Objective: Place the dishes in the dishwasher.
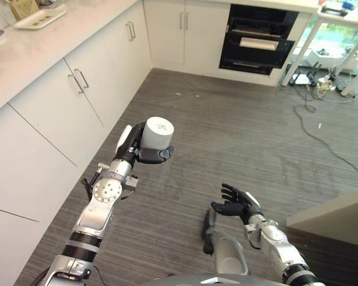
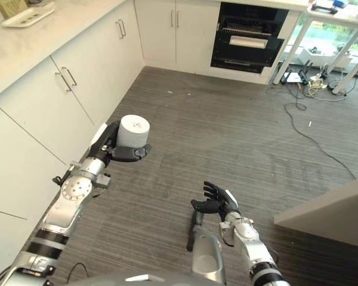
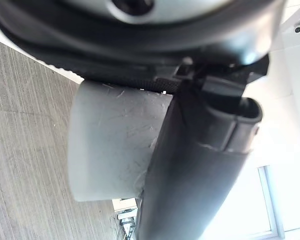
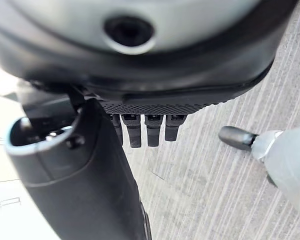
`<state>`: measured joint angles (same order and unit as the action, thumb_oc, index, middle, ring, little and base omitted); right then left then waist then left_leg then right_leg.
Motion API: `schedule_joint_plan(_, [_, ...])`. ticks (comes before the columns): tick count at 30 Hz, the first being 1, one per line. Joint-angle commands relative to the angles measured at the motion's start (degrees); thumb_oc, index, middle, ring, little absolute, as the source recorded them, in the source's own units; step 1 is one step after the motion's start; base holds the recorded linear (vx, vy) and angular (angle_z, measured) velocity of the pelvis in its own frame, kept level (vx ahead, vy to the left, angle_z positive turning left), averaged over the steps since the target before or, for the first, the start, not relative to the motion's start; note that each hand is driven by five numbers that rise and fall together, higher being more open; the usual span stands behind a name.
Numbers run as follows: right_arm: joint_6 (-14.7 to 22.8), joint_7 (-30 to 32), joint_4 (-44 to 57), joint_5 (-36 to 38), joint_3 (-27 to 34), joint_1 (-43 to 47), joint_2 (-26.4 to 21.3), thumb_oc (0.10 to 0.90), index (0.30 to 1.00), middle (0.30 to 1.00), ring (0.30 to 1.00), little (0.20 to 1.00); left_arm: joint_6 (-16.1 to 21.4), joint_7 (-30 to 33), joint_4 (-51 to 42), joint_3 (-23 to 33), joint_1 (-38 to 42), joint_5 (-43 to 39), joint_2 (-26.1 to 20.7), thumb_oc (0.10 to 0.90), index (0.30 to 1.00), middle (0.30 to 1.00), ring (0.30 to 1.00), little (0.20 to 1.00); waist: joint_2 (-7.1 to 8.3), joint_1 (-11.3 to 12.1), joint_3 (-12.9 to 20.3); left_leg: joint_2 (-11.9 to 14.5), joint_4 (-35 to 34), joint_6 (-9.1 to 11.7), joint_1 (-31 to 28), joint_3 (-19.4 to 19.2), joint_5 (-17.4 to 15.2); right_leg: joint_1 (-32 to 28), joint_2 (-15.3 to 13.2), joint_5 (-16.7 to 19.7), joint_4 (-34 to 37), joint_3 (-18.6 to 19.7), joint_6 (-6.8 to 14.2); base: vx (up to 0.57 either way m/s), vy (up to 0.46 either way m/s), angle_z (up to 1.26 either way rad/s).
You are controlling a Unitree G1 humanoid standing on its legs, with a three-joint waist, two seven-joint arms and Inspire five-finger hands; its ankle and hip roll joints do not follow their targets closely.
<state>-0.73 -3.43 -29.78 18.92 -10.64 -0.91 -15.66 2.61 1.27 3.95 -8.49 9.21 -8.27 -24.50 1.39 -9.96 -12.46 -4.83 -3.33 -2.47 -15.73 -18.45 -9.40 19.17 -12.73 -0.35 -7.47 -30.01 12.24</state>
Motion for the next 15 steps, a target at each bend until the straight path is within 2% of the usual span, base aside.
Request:
schedule_joint_plan(1, [4.9,0.2,3.3,3.1,1.2,1.7,-2.0,0.800,0.900,0.900,0.900,0.900,7.2,0.2,-6.9,-0.7,2.9,-0.3,-1.3,0.400,0.300,0.300,0.300,0.300,-1.59,-1.4,4.3,-0.4,3.9,1.8,-4.4,-0.2,-5.5,-8.8,3.6,4.9,8.1,-3.7,-3.1,0.64,-0.186,0.40])
schedule_joint_plan(2, [5.0,0.4,3.0,3.3,1.2,0.9,-2.2,0.800,0.900,0.900,0.900,0.900,7.2,0.4,-6.8,-1.4,2.4,-0.5,-0.6,0.400,0.300,0.300,0.300,0.300,-2.24,-1.9,4.3,-0.2,7.7,2.9,-3.7,0.7,-4.4,-9.7,4.2,4.1,7.4,-3.1,-4.5,0.62,-0.194,0.42])
schedule_joint_plan(3, [5.0,0.4,3.0,3.3,1.2,0.8,-2.3,0.800,0.900,0.900,0.900,0.900,7.2,0.4,-6.8,-1.5,2.4,-0.5,-0.4,0.400,0.300,0.300,0.300,0.300,-2.32,-2.0,4.4,0.0,8.3,3.2,-3.5,0.8,-4.7,-9.8,4.3,3.8,7.3,-3.3,-4.6,0.66,-0.226,0.41])
schedule_joint_plan(4, [4.9,0.4,2.3,3.2,1.4,-0.2,-3.1,0.800,0.900,0.900,0.900,0.900,7.5,0.8,-6.6,-2.1,1.8,-1.4,0.8,0.400,0.300,0.300,0.300,0.300,-4.04,-2.8,3.8,1.2,16.0,7.9,-1.5,3.2,2.5,-11.5,6.8,2.2,5.4,-0.1,-6.8,0.44,-0.187,0.48])
schedule_joint_plan(5, [4.9,0.4,2.3,3.2,1.4,-0.3,-3.2,0.800,0.900,0.900,0.900,0.900,7.5,0.9,-6.6,-2.1,1.8,-1.5,0.9,0.400,0.300,0.300,0.300,0.300,-4.12,-2.8,3.8,1.4,16.4,8.3,-1.3,3.4,2.4,-11.6,6.9,2.0,5.3,-0.2,-7.0,0.70,-0.283,0.64])
schedule_joint_plan(6, [4.8,0.2,2.3,3.1,1.7,-1.1,-3.7,0.800,0.900,0.900,0.900,0.900,7.5,0.7,-6.8,-1.8,1.6,-1.2,1.1,0.400,0.300,0.300,0.300,0.300,-4.66,-3.1,3.9,2.2,21.9,11.4,-0.1,3.6,7.0,-13.0,8.0,1.1,4.7,0.5,-8.2,0.64,-0.342,0.59])
schedule_joint_plan(7, [4.8,0.3,3.2,2.7,2.5,-2.3,-4.5,0.800,0.900,0.900,0.900,0.900,7.9,0.3,-7.8,-1.5,1.7,-1.7,0.1,0.400,0.300,0.300,0.300,0.300,-4.07,-2.3,3.5,4.5,34.2,17.0,4.3,1.9,13.2,-16.2,8.0,-1.1,2.9,0.6,-9.9,0.86,-0.412,0.30])
schedule_joint_plan(8, [4.7,0.5,3.2,2.2,2.6,-2.1,-5.4,0.800,0.900,0.900,0.900,0.900,7.8,0.4,-8.0,-1.5,1.8,-1.8,-0.3,0.400,0.300,0.300,0.300,0.300,-3.24,-2.0,3.3,5.1,39.6,17.5,5.9,0.2,15.4,-17.9,7.6,-2.1,2.5,0.6,-10.5,0.59,-0.308,-0.14])
schedule_joint_plan(9, [4.7,0.4,3.1,2.2,2.7,-2.0,-5.4,0.800,0.900,0.900,0.900,0.900,7.8,0.4,-8.0,-1.5,1.8,-1.8,-0.4,0.400,0.300,0.300,0.300,0.300,-3.22,-1.9,3.2,5.4,40.3,17.5,6.2,0.2,15.2,-17.9,7.7,-2.3,2.4,0.6,-10.7,0.58,-0.351,-0.42])
schedule_joint_plan(10, [4.5,1.6,3.0,2.0,3.0,-0.7,-6.6,0.800,0.900,0.900,0.900,0.900,7.3,1.5,-7.8,-1.3,1.6,-0.9,-1.0,0.400,0.300,0.300,0.300,0.300,0.31,0.0,2.4,7.6,46.9,15.7,14.4,-2.4,13.2,-21.8,6.5,-3.4,3.7,0.8,-12.5,0.35,-0.265,-0.36])
schedule_joint_plan(11, [4.5,1.7,3.0,2.1,3.1,-0.7,-6.5,0.800,0.900,0.900,0.900,0.900,7.3,1.6,-7.8,-1.3,1.7,-0.9,-1.1,0.400,0.300,0.300,0.300,0.300,0.22,0.1,2.5,8.0,47.5,15.7,14.9,-2.4,12.9,-21.6,6.7,-3.5,3.8,0.9,-12.7,0.58,-0.319,-0.18])
schedule_joint_plan(12, [4.3,1.6,3.6,2.1,2.8,-0.4,-6.3,0.800,0.900,0.900,0.900,0.900,7.1,1.4,-7.9,-1.4,1.3,-0.8,-1.5,0.400,0.300,0.300,0.300,0.300,0.67,0.8,2.6,9.8,44.8,13.5,17.5,-3.3,11.4,-23.3,6.9,-4.1,4.3,1.5,-12.4,0.62,-0.086,-0.25])
schedule_joint_plan(13, [4.5,1.1,3.5,2.5,2.1,-0.2,-5.8,0.800,0.900,0.900,0.900,0.900,6.9,0.8,-9.0,-0.4,-1.4,-0.7,-2.5,0.400,0.300,0.300,0.300,0.300,0.23,2.1,2.8,13.7,35.1,10.2,20.4,-4.4,9.4,-25.8,7.0,-5.9,4.5,2.1,-11.4,0.63,-0.075,-0.52])
schedule_joint_plan(14, [4.5,1.1,3.4,2.5,1.9,-0.3,-5.8,0.800,0.900,0.900,0.900,0.900,6.8,0.8,-9.3,-0.3,-1.7,-0.7,-2.6,0.400,0.300,0.300,0.300,0.300,0.39,2.5,2.8,13.6,34.6,10.1,19.8,-5.0,9.4,-25.8,6.8,-5.9,4.4,2.6,-11.3,0.93,0.082,-1.12])
schedule_joint_plan(15, [5.3,-0.1,3.0,6.2,0.9,0.9,-4.2,0.800,0.900,0.900,0.900,0.900,6.8,1.6,-10.3,1.8,-4.6,-0.8,-3.6,0.400,0.300,0.300,0.300,0.300,-0.84,4.2,3.4,17.6,14.9,10.0,19.4,-2.9,12.5,-28.5,6.8,-9.1,3.3,5.3,-9.0,0.53,0.102,-1.25])
